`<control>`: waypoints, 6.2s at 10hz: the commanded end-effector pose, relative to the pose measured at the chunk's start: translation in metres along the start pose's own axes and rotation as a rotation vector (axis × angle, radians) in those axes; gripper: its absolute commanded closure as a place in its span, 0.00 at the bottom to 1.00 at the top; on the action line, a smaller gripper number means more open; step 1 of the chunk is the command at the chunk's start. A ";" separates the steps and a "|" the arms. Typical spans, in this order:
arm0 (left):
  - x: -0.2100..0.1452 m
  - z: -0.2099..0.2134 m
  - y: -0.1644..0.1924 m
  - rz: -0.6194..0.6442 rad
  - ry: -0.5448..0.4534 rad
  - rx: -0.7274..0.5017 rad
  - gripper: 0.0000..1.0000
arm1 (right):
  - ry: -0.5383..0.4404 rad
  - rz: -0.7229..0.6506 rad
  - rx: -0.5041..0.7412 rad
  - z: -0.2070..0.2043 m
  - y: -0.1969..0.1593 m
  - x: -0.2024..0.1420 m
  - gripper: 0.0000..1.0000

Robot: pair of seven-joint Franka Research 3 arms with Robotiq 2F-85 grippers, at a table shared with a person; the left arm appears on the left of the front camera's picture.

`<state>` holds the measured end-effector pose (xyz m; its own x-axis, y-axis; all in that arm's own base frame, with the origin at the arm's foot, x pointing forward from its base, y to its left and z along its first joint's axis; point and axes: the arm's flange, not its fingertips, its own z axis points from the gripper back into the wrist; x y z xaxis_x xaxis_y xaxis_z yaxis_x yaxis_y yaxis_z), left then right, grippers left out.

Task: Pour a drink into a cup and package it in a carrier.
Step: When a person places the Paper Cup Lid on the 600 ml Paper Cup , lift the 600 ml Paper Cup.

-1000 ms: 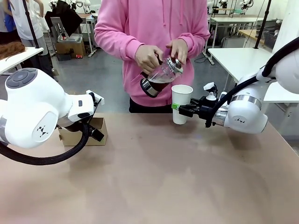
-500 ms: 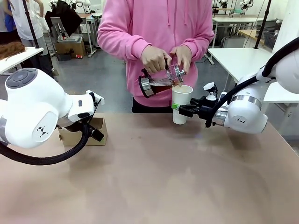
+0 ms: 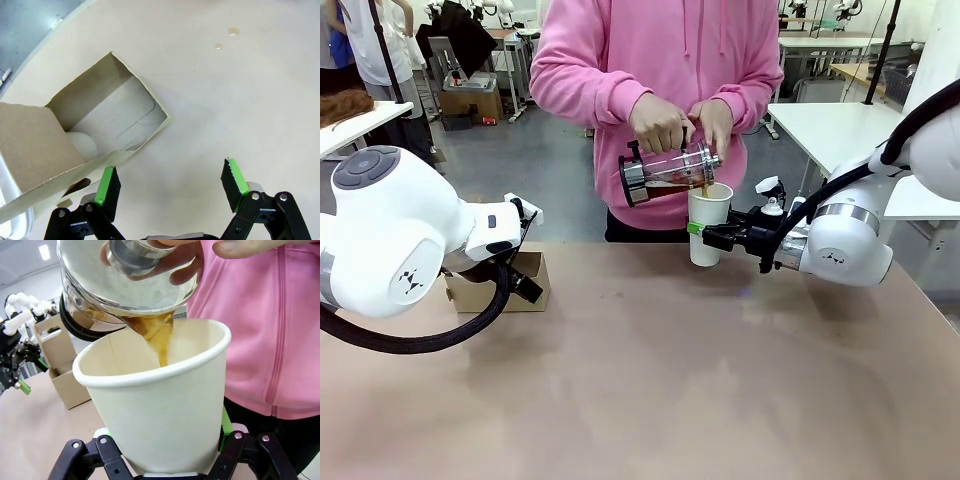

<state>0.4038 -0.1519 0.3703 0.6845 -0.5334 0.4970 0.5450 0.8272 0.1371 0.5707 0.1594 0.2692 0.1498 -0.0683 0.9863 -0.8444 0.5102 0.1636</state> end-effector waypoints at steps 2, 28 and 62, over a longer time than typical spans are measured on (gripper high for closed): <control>0.000 0.000 0.000 0.001 -0.001 -0.002 0.00 | -0.004 -0.003 -0.002 -0.002 0.001 0.000 0.20; 0.000 0.000 0.000 0.001 -0.001 -0.002 0.00 | -0.004 -0.003 -0.002 -0.002 0.001 0.000 0.20; 0.000 0.000 0.000 0.001 -0.001 -0.002 0.00 | -0.004 -0.003 -0.002 -0.002 0.001 0.000 0.20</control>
<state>0.4038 -0.1519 0.3703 0.6845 -0.5334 0.4969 0.5450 0.8271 0.1371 0.5700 0.1582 0.2649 0.1564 -0.0669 0.9854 -0.8427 0.5114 0.1684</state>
